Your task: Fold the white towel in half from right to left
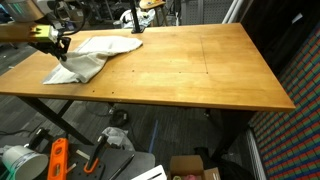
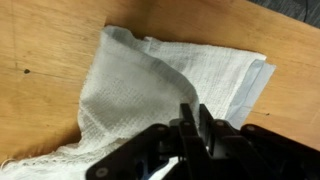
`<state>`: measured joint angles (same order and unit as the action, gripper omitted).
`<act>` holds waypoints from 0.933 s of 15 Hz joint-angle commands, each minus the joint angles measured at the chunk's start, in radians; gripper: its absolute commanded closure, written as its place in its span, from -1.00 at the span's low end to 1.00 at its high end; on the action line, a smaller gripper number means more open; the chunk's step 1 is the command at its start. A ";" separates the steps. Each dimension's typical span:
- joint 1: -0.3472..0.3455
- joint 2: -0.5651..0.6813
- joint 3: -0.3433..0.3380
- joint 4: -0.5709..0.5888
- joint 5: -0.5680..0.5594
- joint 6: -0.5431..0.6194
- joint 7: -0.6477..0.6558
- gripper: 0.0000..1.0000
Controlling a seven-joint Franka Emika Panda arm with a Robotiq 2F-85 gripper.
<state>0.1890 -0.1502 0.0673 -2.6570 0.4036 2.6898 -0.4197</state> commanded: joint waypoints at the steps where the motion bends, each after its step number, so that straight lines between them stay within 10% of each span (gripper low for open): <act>1: 0.030 -0.031 0.025 -0.039 -0.010 0.069 0.061 0.73; 14: 0.075 -0.025 0.087 -0.102 -0.121 0.199 0.198 0.73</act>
<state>0.2493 -0.1502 0.1424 -2.7279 0.3186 2.8514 -0.2676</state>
